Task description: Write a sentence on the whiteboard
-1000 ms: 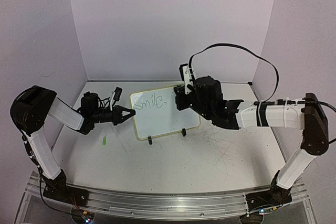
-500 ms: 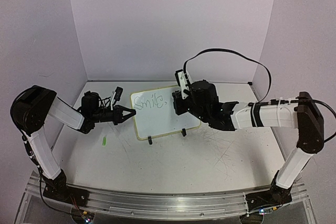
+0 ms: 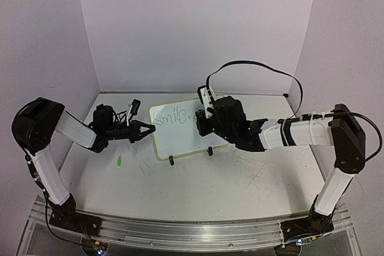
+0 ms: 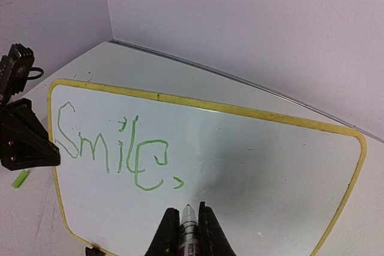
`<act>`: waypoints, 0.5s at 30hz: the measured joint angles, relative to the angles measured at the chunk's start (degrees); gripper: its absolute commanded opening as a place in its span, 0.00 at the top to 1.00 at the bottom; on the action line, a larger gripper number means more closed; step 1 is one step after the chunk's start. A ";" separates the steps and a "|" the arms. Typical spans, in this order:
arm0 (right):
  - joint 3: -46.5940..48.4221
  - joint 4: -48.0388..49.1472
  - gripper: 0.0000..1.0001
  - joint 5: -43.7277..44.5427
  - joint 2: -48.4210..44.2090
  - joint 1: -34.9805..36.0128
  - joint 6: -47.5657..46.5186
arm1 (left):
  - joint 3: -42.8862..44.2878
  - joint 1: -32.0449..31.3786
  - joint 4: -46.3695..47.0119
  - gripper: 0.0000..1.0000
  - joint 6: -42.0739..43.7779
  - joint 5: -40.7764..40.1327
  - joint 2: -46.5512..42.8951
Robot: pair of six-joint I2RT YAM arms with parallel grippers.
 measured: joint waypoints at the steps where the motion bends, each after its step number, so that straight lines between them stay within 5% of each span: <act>1: 0.00 0.04 1.00 0.00 0.00 -0.12 0.16 | 0.00 0.00 0.00 1.00 0.02 0.00 0.00; 15: 2.71 2.01 1.00 1.01 1.90 -1.61 0.05 | 0.31 -0.15 -0.37 1.00 0.22 0.02 0.00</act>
